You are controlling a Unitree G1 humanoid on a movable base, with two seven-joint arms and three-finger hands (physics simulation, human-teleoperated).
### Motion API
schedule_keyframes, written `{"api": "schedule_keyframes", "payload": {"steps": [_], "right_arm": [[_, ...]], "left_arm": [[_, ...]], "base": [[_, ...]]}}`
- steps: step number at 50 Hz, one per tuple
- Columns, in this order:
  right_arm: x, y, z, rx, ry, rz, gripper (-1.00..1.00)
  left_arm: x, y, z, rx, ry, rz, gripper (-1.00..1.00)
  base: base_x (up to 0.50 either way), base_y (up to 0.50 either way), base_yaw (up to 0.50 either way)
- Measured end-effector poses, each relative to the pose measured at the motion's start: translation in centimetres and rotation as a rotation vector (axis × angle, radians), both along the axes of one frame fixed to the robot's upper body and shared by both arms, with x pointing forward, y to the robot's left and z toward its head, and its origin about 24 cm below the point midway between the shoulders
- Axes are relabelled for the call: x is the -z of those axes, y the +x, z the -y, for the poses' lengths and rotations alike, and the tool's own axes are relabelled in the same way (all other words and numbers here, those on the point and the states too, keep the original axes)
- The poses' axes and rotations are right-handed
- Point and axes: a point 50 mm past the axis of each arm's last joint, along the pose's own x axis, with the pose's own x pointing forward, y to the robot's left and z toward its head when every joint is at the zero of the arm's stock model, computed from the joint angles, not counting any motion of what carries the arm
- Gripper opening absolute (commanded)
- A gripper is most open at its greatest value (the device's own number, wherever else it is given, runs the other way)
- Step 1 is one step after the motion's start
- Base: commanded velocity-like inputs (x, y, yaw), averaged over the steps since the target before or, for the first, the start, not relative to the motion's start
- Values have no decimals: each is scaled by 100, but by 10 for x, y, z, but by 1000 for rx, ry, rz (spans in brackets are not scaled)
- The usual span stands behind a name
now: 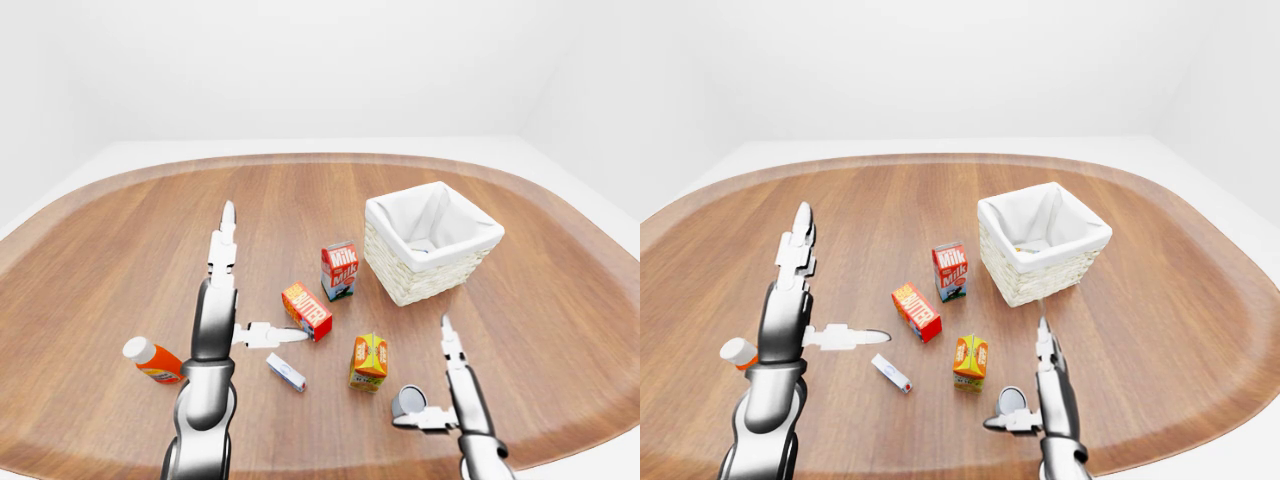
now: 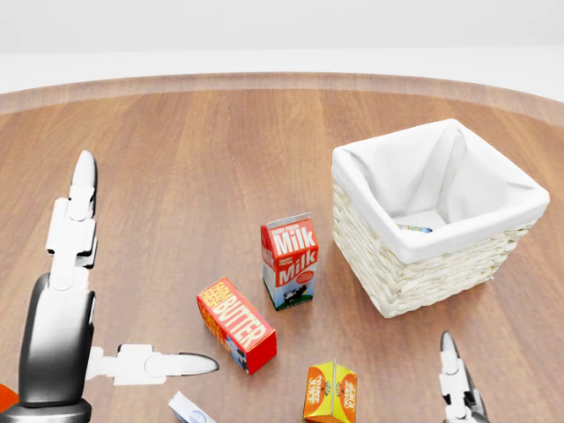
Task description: Pick up the alphabet soup and the tomato sauce, and put them in the basket.
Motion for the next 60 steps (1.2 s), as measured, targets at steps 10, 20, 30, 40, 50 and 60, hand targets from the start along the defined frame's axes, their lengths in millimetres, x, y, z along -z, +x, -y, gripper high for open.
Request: {"api": "schedule_keyframes", "payload": {"steps": [10, 20, 30, 40, 50, 60], "right_arm": [[5, 0, 0, 5, -16, -15, 100], [6, 1, -2, -4, -23, -18, 100], [10, 2, -3, -8, -39, -26, 100], [16, 2, -3, -4, -60, -41, 100], [23, 2, -4, 1, -88, -63, 100], [32, 0, -5, 5, -123, -86, 100]], "left_arm": [[0, 0, 0, 0, 0, 0, 100], [0, 0, 0, 0, 0, 0, 100], [0, 0, 0, 0, 0, 0, 100], [0, 0, 0, 0, 0, 0, 100], [0, 0, 0, 0, 0, 0, 100], [0, 0, 0, 0, 0, 0, 100]], "base": [[0, 0, 0], [0, 0, 0], [0, 0, 0], [0, 0, 0], [0, 0, 0], [0, 0, 0]]}}
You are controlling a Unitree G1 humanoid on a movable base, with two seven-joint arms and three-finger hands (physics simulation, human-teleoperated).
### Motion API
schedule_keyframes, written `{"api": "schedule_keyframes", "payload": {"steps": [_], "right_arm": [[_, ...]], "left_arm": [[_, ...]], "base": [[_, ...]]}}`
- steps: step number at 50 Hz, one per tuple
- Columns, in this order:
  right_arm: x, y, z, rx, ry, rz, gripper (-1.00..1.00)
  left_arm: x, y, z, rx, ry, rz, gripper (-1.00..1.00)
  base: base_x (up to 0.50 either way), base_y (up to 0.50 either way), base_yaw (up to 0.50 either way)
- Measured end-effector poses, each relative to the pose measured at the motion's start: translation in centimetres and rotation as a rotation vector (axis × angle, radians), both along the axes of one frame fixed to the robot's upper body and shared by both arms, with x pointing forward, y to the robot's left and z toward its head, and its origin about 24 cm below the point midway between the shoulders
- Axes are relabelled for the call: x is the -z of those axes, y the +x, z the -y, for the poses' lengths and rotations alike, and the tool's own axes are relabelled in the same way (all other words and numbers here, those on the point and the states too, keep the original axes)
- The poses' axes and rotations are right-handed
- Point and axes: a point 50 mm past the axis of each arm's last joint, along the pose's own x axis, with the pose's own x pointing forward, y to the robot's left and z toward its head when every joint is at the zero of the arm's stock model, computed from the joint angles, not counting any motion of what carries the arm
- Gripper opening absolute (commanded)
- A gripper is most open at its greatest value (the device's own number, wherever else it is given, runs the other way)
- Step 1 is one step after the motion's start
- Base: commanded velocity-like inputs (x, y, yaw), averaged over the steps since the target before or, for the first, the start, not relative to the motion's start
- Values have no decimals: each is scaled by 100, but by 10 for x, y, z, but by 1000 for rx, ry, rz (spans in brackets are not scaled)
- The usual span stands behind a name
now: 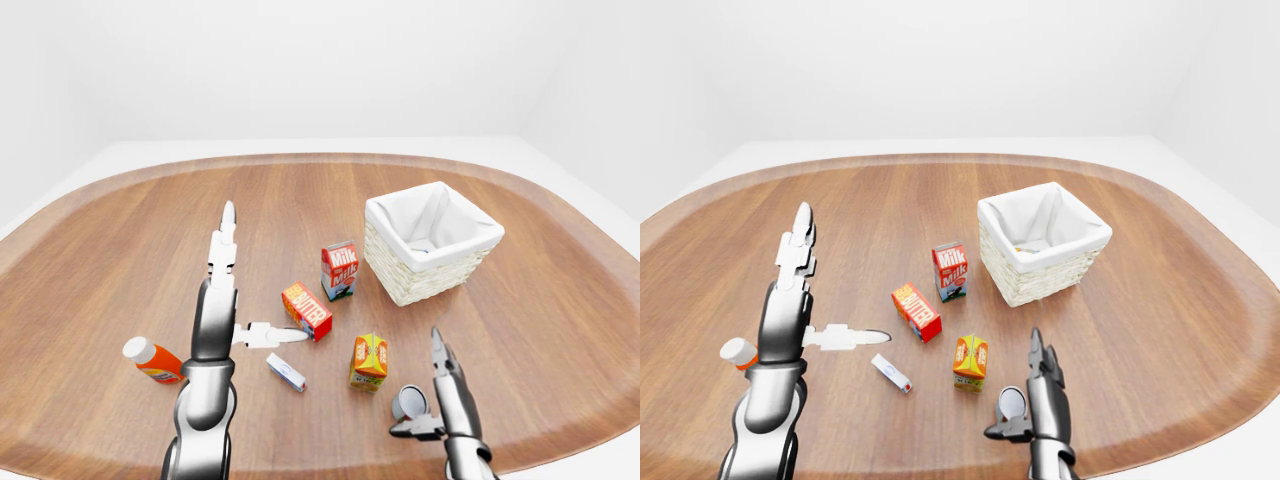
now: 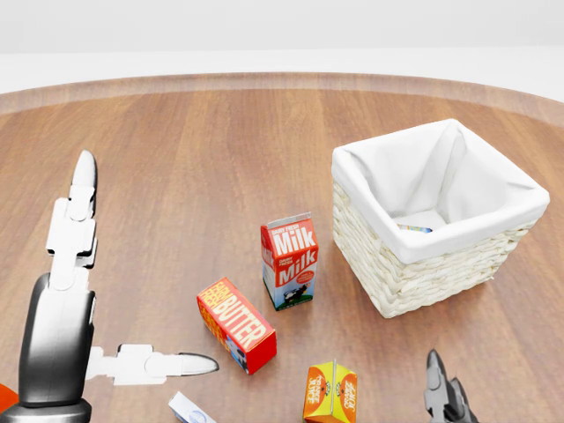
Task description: Pick up the alphabet soup and the tomato sauce, and put them in the basket.
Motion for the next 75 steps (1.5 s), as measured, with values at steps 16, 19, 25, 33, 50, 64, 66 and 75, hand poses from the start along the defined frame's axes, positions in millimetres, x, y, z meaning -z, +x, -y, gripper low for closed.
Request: {"api": "schedule_keyframes", "payload": {"steps": [16, 19, 25, 33, 50, 64, 66, 75], "right_arm": [[8, -2, -2, -4, -45, -17, 100], [10, -2, -2, -5, -55, -20, 100], [13, -1, -3, -7, -71, -25, 100], [17, -1, -4, -10, -93, -30, 100], [25, -1, -5, -14, -139, -42, 100], [30, -1, -6, -22, -172, -47, 100], [31, -1, -7, -24, -177, -48, 100], [34, 0, -8, -33, -205, -49, 100]], "left_arm": [[0, 0, 0, 0, 0, 0, 100], [0, 0, 0, 0, 0, 0, 100], [0, 0, 0, 0, 0, 0, 100], [0, 0, 0, 0, 0, 0, 100], [0, 0, 0, 0, 0, 0, 100], [0, 0, 0, 0, 0, 0, 100], [0, 0, 0, 0, 0, 0, 100], [0, 0, 0, 0, 0, 0, 100]], "base": [[0, 0, 0], [0, 0, 0], [0, 0, 0], [0, 0, 0], [0, 0, 0], [0, 0, 0], [0, 0, 0], [0, 0, 0]]}}
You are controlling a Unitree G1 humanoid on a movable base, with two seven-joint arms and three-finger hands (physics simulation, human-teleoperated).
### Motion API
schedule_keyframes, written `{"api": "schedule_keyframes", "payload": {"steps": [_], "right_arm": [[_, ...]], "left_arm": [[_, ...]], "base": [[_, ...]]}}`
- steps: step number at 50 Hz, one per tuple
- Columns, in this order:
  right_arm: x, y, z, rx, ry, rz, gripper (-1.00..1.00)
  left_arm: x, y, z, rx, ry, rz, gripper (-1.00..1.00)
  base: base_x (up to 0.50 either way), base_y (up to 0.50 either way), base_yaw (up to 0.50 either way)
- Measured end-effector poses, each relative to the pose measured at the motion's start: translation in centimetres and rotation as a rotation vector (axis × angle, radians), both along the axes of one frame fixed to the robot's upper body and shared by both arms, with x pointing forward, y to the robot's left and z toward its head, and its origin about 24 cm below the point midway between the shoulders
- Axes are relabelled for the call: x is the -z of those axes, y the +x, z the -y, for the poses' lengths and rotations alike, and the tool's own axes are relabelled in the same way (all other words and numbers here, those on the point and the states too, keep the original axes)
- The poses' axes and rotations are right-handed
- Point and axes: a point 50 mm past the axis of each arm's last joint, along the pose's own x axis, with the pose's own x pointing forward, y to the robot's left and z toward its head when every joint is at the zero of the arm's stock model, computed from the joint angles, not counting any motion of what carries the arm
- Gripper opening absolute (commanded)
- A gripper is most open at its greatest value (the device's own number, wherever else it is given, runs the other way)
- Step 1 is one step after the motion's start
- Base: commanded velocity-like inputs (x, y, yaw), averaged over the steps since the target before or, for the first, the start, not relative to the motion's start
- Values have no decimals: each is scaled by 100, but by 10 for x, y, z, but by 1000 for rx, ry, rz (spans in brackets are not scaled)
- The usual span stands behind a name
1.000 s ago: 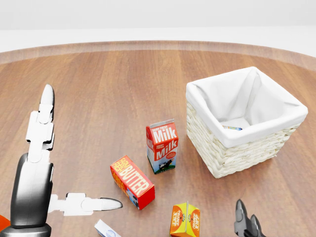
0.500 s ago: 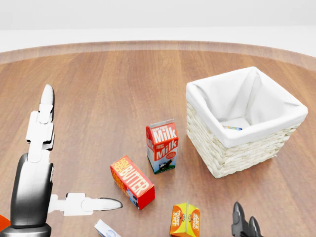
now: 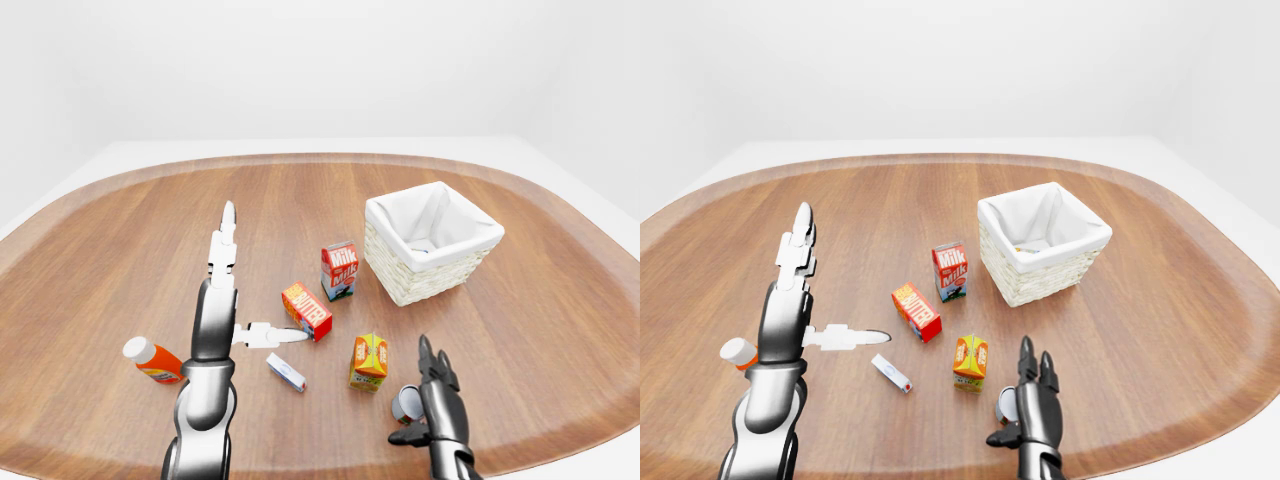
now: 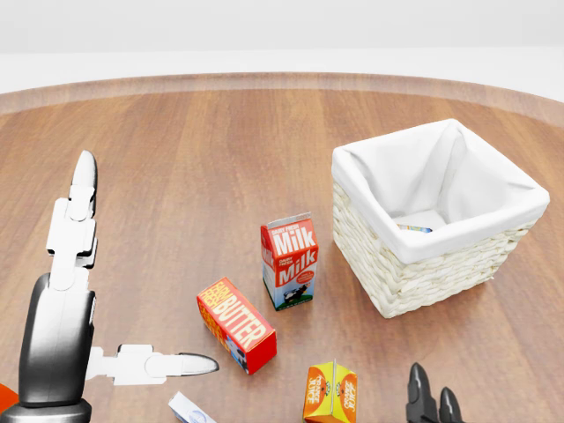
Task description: Pick up the alphabet soup and the tomato sauce, and put them in the basket.
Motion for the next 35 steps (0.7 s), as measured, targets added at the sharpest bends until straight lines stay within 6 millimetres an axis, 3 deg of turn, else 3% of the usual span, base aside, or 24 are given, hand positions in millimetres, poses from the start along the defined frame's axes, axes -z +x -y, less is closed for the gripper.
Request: {"api": "schedule_keyframes", "payload": {"steps": [3, 6, 7, 35], "right_arm": [[1, 0, -1, -4, -9, 0, 100], [2, 0, -1, -7, -17, 0, -29], [2, 0, -1, -9, -19, 0, -100], [-5, -8, -8, -51, -2, 5, -100]], "left_arm": [[0, 0, 0, 0, 0, 0, 100], [0, 0, 0, 0, 0, 0, 100], [0, 0, 0, 0, 0, 0, 100], [-2, -1, 1, 3, 3, 6, 100]], "base": [[0, 0, 0], [0, 0, 0], [0, 0, 0], [0, 0, 0]]}}
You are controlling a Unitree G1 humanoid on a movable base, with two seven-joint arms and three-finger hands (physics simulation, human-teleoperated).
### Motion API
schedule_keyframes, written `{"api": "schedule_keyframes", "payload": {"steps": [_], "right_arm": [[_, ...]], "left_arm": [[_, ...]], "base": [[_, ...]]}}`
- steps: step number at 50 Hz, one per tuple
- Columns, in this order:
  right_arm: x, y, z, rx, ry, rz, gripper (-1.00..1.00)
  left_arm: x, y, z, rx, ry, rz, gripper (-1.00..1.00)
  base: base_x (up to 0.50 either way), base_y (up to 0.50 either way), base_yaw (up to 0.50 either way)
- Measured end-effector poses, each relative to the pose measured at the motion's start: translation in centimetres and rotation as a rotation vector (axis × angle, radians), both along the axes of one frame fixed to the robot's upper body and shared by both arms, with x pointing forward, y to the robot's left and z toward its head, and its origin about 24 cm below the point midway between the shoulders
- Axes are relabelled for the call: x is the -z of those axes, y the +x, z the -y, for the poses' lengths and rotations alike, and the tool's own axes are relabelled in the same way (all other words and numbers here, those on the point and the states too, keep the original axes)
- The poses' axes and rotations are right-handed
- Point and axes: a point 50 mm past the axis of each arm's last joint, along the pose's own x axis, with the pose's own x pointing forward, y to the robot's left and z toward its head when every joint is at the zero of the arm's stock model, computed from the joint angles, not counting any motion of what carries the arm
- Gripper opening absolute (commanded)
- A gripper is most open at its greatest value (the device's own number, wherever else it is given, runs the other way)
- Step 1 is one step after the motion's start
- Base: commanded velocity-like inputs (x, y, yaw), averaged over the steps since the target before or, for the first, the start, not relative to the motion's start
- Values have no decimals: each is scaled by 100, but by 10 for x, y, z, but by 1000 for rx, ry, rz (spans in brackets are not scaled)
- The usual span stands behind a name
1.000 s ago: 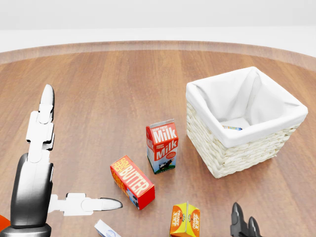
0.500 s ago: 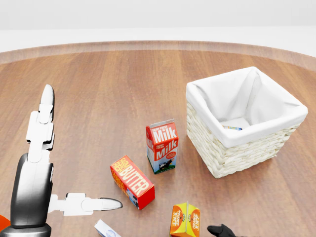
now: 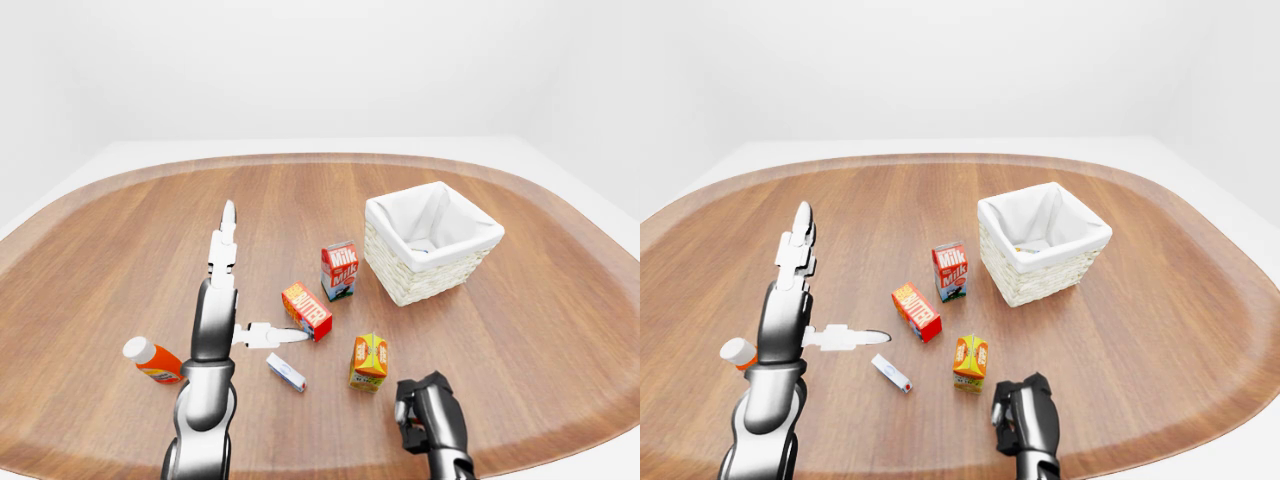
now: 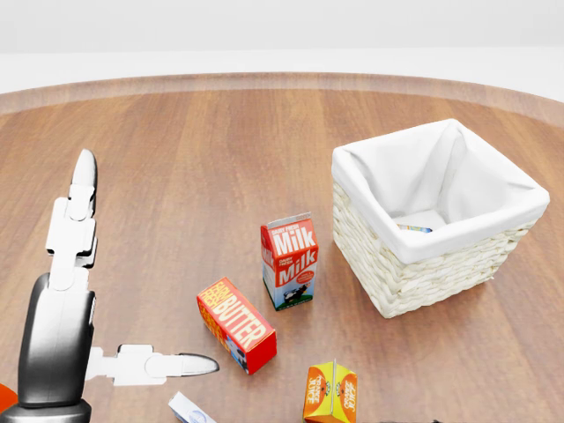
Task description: Pick up the alphabet soup and the tomato sauce, and put them in the basket.
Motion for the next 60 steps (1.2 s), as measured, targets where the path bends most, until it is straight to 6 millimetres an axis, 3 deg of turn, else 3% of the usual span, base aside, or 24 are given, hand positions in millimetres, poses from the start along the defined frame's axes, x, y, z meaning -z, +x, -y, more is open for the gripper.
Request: {"api": "schedule_keyframes", "payload": {"steps": [60], "right_arm": [[-48, 0, 10, 20, 227, 81, -100]], "left_arm": [[1, 1, -1, -3, 0, -4, 100]], "base": [[0, 0, 0]]}}
